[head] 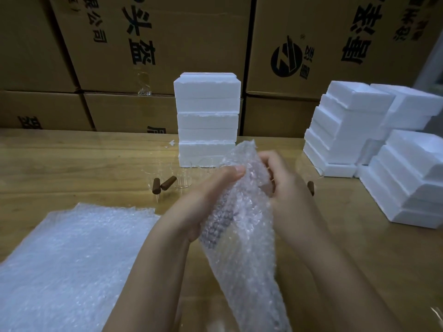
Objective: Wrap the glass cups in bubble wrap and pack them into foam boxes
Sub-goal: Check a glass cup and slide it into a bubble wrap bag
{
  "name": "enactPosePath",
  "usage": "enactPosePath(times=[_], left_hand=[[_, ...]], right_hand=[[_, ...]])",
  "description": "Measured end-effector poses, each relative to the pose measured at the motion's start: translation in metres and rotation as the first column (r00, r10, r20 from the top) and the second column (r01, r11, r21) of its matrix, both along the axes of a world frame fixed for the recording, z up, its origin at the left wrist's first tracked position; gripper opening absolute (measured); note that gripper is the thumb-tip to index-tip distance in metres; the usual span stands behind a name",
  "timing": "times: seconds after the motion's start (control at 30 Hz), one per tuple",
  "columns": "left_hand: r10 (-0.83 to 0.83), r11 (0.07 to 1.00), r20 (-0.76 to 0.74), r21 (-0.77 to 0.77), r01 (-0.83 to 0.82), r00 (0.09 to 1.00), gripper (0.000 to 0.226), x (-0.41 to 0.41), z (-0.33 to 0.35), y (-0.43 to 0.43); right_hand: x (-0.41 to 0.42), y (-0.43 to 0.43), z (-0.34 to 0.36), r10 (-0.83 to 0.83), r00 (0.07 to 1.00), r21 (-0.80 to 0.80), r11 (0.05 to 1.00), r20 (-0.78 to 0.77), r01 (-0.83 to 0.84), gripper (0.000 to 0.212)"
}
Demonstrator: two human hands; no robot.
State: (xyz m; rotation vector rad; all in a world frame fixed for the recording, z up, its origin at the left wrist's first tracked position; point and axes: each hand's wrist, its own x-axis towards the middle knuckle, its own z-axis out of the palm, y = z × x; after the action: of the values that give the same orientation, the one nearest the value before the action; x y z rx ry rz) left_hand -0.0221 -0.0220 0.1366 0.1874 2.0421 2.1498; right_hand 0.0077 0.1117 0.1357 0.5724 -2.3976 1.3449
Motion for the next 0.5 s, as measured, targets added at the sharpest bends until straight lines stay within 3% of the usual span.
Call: enactPosePath(times=[0.1, 0.17, 0.27, 0.33, 0.43, 0.5], left_hand=[[-0.084, 0.996, -0.023, -0.029, 0.083, 0.996, 0.047, 0.012, 0.001, 0.001], [-0.035, 0.996, 0.051, 0.085, 0.030, 0.998, 0.030, 0.019, -0.002, -0.002], [-0.080, 0.980, -0.008, -0.182, 0.077, 0.997, 0.016, 0.019, -0.003, 0.001], [-0.122, 0.957, -0.068, -0.273, 0.099, 0.990, 0.028, 0.019, -0.006, -0.005], [-0.040, 0.946, -0.255, -0.320, -0.045, 0.966, 0.057, 0.022, -0.004, -0.017], [-0.129, 0.936, -0.316, -0.351, 0.011, 0.940, 0.073, 0.025, -0.002, -0.029]], right_hand=[[-0.002, 0.000, -0.004, -0.093, 0.993, 0.042, 0.994, -0.069, 0.096, 0.021], [-0.001, -0.002, -0.006, -0.143, 0.982, 0.094, 0.983, -0.124, 0.155, 0.026], [-0.001, 0.000, -0.006, -0.186, 0.971, 0.183, 0.960, -0.151, 0.212, 0.031], [-0.004, 0.004, -0.006, -0.190, 0.973, 0.196, 0.957, -0.130, 0.213, 0.027], [-0.010, 0.010, -0.006, -0.247, 0.964, 0.215, 0.941, -0.101, 0.263, 0.023], [-0.013, 0.014, -0.006, -0.301, 0.947, 0.232, 0.919, -0.112, 0.319, 0.024]])
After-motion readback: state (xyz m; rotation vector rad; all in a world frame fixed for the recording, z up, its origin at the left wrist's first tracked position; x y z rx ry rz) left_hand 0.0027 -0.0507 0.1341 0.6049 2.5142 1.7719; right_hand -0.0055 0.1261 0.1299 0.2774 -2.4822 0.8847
